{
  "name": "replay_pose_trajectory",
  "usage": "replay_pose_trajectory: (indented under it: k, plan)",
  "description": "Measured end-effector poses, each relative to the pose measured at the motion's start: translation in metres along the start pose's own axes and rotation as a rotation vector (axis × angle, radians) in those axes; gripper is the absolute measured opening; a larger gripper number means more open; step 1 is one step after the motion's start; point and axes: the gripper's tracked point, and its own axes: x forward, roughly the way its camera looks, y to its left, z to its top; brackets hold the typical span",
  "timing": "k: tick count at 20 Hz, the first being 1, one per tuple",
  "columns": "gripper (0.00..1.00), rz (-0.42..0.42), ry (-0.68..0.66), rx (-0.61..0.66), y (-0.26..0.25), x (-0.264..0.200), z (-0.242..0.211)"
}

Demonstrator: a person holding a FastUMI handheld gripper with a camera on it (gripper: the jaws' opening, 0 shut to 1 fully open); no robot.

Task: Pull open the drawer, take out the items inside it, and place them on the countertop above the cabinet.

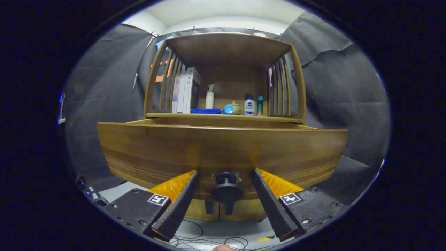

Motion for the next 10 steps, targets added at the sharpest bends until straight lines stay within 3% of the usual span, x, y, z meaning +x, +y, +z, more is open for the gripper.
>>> replay_pose_trajectory:
  k: [8, 10]
  plan:
    - [1.0, -0.005, -0.002, -0.012, 0.002, 0.023, 0.015]
    - [1.0, -0.008, -0.004, -0.019, 0.001, 0.046, 0.022]
